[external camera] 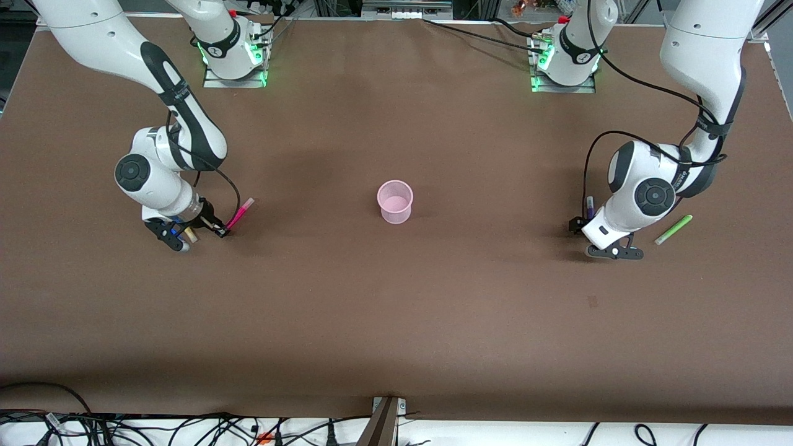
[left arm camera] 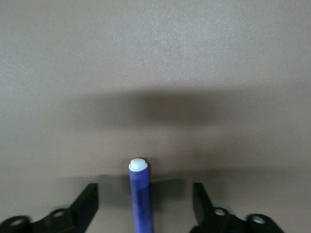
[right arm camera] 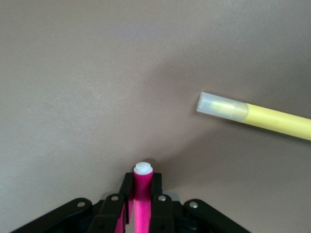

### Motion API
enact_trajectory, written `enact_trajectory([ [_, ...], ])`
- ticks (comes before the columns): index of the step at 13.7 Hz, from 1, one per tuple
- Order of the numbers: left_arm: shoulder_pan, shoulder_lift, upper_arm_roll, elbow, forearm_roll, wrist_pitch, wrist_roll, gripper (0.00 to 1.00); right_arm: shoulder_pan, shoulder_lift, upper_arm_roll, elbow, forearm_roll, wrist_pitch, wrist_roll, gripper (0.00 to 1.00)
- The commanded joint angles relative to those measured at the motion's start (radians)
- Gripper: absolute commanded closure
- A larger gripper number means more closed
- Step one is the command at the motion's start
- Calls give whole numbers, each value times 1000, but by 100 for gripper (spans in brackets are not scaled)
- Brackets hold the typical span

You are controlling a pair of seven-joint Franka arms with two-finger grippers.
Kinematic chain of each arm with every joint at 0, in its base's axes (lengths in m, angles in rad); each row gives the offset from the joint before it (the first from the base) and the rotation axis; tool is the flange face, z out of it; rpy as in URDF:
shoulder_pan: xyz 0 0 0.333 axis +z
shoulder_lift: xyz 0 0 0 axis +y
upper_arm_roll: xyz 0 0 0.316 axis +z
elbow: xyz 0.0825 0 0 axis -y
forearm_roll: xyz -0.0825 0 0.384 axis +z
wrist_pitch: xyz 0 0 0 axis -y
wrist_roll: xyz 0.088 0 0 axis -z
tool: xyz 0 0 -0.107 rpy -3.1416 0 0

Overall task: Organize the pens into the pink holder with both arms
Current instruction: 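Grasp the pink marker with the right gripper while the left gripper grasps the purple marker, then lift the pink marker with the right gripper and carry it over the cup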

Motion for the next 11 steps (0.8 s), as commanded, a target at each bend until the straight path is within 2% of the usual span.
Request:
enact_trajectory([
  [1,6,9,-1,5,31,10,11,85,2,-107,44,13,-1,-127,79,100],
  [3,6,10,-1,3,31,10,11,100,2,-154,91,88,-3,-284,168,100],
  [7,6,15,-1,6,31,7,11,100,4,-167,177,286,-15,-513,318,100],
  [10,7,15,-1,11,29,-1,11,100,74,-167,191,378,-37,-551,412,100],
  [11,7,15,-1,11,31,-1,11,100,115,-161,191,401,-76,-551,479,100],
])
